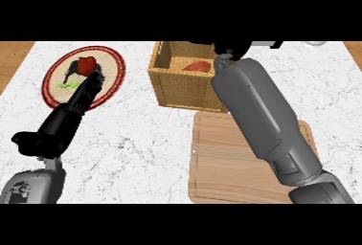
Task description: Pick the sweet potato from the cutting board and place it in the basket
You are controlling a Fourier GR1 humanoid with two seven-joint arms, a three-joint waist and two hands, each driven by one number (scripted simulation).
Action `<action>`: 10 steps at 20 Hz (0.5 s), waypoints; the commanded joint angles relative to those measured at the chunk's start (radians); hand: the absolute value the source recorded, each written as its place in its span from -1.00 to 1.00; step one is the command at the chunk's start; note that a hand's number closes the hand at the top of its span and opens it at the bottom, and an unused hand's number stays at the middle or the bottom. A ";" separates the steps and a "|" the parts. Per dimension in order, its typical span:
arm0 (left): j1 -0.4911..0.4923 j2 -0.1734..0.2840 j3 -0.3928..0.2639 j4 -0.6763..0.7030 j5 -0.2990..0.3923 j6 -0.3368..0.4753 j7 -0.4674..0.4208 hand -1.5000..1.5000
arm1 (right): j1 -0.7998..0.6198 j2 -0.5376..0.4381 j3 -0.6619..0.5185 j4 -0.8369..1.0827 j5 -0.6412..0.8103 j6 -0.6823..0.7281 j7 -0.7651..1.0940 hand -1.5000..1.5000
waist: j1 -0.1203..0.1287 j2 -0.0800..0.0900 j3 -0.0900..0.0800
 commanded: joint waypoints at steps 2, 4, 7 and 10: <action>0.040 -0.002 -0.009 -0.007 0.003 -0.017 -0.008 0.00 | 0.021 0.017 -0.053 -0.072 -0.113 -0.033 -0.119 -1.00 | -0.001 -0.001 0.000; 0.024 0.011 0.010 0.038 -0.007 -0.013 -0.047 0.00 | -0.011 0.016 -0.085 -0.077 -0.130 -0.050 -0.105 -1.00 | -0.003 -0.001 0.000; 0.002 0.000 0.014 0.026 0.002 0.000 -0.011 0.00 | -0.032 -0.019 -0.127 -0.174 -0.146 -0.002 0.019 -1.00 | -0.017 -0.006 0.000; 0.008 0.002 0.013 0.024 -0.018 0.014 -0.022 0.00 | 0.082 -0.057 -0.166 -0.267 -0.259 0.070 -0.022 -1.00 | -0.020 -0.006 0.001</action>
